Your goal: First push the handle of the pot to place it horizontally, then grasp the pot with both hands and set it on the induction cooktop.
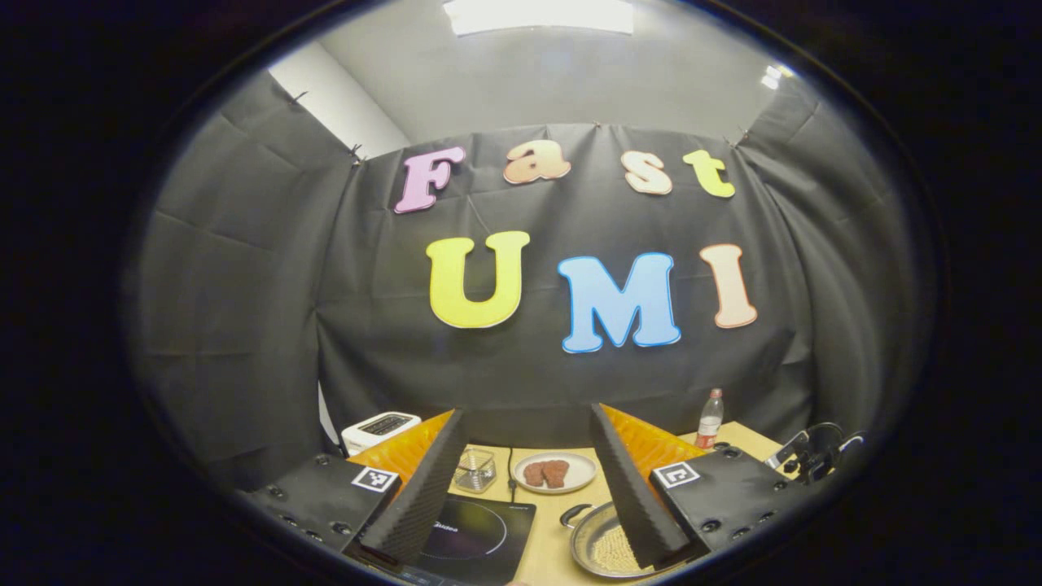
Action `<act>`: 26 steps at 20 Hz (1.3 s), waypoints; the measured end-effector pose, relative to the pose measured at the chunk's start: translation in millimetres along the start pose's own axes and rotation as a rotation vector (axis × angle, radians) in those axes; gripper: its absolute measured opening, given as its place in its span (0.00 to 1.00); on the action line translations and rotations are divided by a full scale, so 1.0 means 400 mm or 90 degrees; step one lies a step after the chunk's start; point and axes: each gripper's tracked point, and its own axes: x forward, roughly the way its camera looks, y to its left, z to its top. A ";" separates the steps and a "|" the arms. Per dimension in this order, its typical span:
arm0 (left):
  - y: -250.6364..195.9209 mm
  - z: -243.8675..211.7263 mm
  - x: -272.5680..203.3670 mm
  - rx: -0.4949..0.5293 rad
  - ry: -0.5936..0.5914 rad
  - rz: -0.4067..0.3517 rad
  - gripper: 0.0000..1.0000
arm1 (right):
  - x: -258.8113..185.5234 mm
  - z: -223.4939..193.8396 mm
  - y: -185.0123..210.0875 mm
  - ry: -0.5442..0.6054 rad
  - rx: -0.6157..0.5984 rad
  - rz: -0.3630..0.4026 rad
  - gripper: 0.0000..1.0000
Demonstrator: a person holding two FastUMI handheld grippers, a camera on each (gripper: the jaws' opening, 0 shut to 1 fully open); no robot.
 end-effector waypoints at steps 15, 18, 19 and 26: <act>-0.084 -0.068 -0.020 0.037 0.051 0.049 0.95 | 0.060 0.114 -0.173 -0.063 -0.036 -0.049 0.01; -0.082 -0.080 -0.011 0.044 0.059 0.055 0.98 | 0.077 0.146 -0.197 -0.081 -0.016 -0.060 0.01; -0.081 -0.096 -0.010 0.042 0.064 0.056 0.99 | 0.082 0.153 -0.204 -0.084 -0.008 -0.063 0.01; -0.084 -0.195 0.033 0.037 0.108 0.028 0.94 | 0.044 0.178 -0.261 -0.133 0.024 -0.115 0.01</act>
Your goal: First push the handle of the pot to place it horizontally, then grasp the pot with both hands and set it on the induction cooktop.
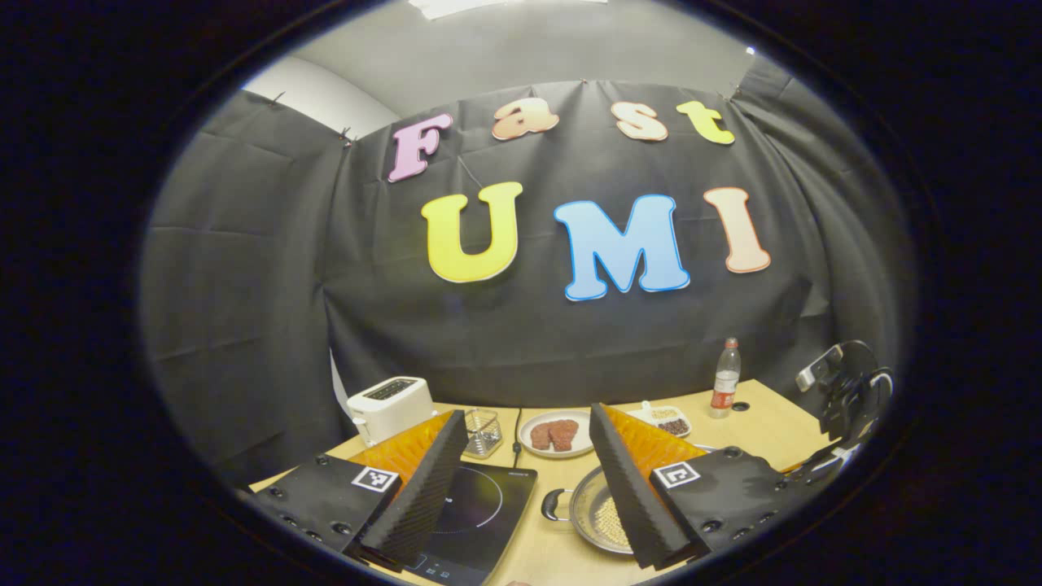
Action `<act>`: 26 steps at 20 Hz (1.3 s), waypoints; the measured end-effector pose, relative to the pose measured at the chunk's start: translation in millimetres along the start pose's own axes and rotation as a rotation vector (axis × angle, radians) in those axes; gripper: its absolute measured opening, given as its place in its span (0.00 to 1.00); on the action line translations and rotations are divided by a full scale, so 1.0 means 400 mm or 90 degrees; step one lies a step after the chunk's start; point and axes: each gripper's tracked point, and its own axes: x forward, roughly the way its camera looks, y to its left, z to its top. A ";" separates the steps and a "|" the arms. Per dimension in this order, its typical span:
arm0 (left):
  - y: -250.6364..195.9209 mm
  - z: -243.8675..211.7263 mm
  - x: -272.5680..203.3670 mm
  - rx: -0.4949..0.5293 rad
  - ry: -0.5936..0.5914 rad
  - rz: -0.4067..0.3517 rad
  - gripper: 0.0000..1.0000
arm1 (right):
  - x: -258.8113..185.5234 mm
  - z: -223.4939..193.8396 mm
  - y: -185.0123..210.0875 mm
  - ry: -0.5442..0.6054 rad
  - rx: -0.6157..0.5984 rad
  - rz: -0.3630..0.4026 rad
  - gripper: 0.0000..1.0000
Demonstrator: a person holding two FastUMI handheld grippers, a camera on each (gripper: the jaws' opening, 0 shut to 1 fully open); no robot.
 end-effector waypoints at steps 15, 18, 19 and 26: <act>-0.090 -0.314 0.216 -0.007 0.164 -0.141 0.98 | -0.057 0.145 0.019 -0.149 0.103 -0.034 0.96; -0.104 -0.397 0.251 -0.014 0.216 -0.160 0.98 | -0.035 0.147 0.022 -0.142 0.101 -0.043 0.97; -0.107 -0.423 0.263 -0.016 0.234 -0.161 0.98 | -0.027 0.145 0.022 -0.138 0.099 -0.046 0.96; -0.109 -0.540 0.301 -0.024 0.313 -0.159 1.00 | 0.043 0.144 0.015 -0.123 0.096 -0.061 0.97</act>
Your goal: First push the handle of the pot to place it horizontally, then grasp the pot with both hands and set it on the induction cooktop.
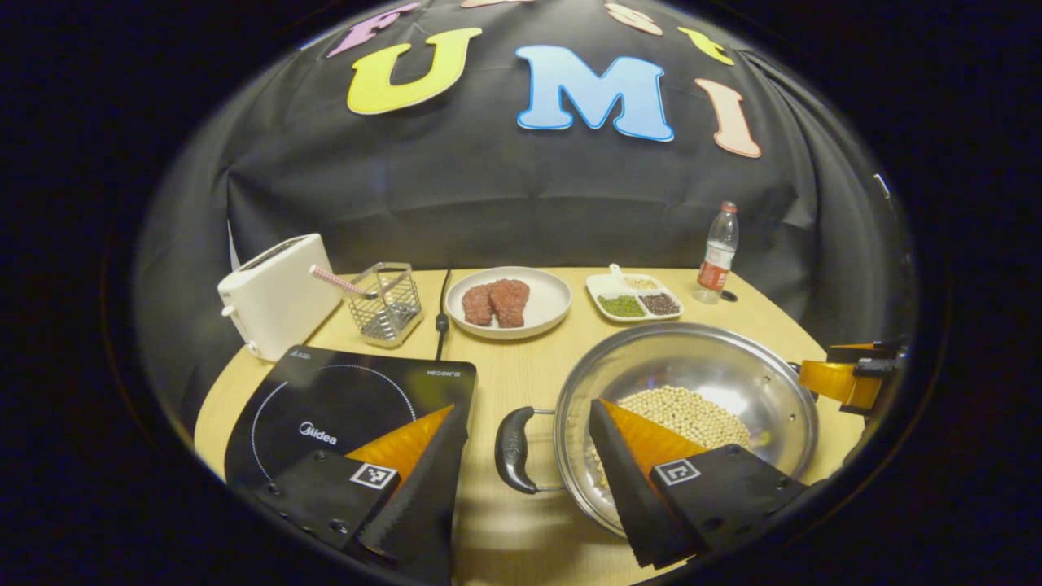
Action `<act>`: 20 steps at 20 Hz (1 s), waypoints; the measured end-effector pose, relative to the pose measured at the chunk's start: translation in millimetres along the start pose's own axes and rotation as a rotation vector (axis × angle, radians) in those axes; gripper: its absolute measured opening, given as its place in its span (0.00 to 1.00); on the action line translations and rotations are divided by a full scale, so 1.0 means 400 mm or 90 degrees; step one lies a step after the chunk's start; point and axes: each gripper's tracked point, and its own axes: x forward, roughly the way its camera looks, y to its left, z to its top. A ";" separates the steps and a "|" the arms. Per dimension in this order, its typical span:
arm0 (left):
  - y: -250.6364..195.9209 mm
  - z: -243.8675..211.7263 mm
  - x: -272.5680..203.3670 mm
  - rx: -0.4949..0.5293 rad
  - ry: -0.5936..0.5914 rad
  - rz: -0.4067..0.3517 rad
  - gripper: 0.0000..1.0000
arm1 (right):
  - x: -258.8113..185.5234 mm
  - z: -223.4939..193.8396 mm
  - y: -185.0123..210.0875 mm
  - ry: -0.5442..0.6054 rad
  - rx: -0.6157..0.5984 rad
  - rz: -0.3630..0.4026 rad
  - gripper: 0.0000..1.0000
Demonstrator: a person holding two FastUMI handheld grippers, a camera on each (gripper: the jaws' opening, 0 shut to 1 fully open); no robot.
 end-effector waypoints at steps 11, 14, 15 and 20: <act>-0.019 -0.089 0.070 -0.009 0.070 0.004 0.91 | 0.081 -0.057 0.004 0.040 -0.031 0.008 0.82; -0.006 -0.091 0.072 -0.004 0.072 0.021 0.83 | 0.087 -0.059 -0.006 0.032 -0.037 -0.002 0.63; -0.009 -0.092 0.075 -0.007 0.070 0.022 0.78 | 0.090 -0.056 -0.007 0.028 -0.038 -0.001 0.64; -0.009 -0.089 0.079 -0.010 0.061 0.028 0.70 | 0.089 -0.052 -0.004 0.027 -0.039 0.009 0.53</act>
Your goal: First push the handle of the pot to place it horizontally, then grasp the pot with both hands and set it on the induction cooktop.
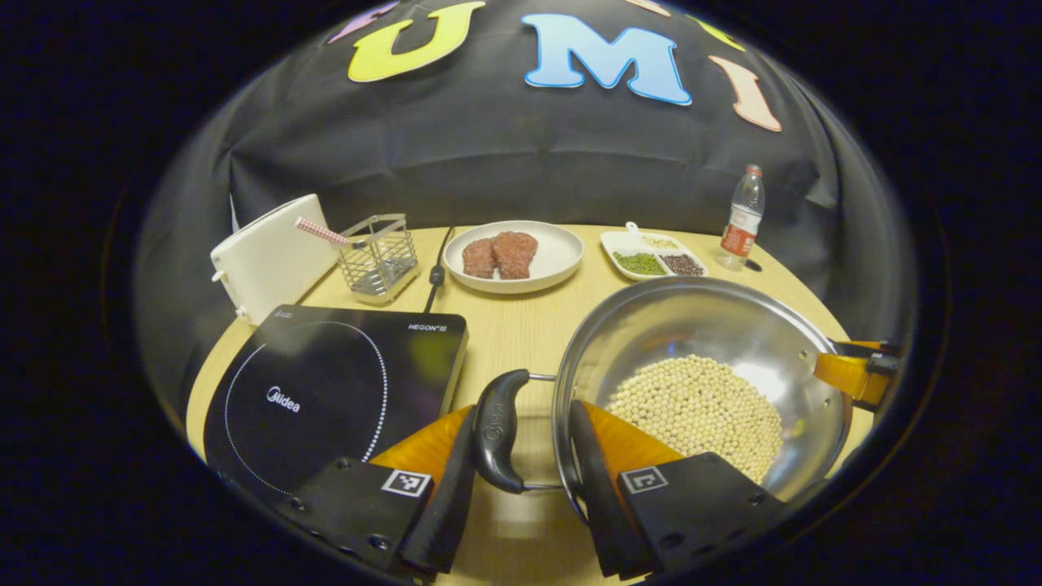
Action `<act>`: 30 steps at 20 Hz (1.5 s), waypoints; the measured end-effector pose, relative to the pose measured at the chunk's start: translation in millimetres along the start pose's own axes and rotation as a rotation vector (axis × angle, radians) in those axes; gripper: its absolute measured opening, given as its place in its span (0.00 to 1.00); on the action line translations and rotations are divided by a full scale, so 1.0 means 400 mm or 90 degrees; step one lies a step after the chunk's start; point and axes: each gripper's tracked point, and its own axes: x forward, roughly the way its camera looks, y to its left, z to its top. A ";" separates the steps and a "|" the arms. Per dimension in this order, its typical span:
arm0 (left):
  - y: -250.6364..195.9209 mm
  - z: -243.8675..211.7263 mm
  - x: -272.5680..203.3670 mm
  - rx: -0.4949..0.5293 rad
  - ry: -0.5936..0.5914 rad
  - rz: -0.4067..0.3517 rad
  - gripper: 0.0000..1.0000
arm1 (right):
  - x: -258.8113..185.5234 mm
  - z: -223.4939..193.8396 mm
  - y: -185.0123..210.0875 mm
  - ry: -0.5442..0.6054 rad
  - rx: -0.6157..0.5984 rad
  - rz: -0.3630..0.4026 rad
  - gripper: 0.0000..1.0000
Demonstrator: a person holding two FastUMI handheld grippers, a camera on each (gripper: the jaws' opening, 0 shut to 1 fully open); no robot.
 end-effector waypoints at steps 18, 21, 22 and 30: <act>0.036 0.063 -0.163 0.007 -0.062 0.008 0.64 | -0.146 0.036 0.029 -0.032 -0.001 -0.006 0.45; 0.073 0.078 -0.172 0.015 -0.066 -0.014 0.60 | -0.192 0.038 0.078 -0.036 0.014 -0.029 0.45; 0.086 0.083 -0.178 0.019 -0.068 -0.022 0.60 | -0.204 0.037 0.091 -0.038 0.017 -0.037 0.45; 0.230 0.074 -0.204 0.032 -0.073 -0.049 0.61 | -0.265 0.018 0.231 -0.039 0.038 -0.062 0.45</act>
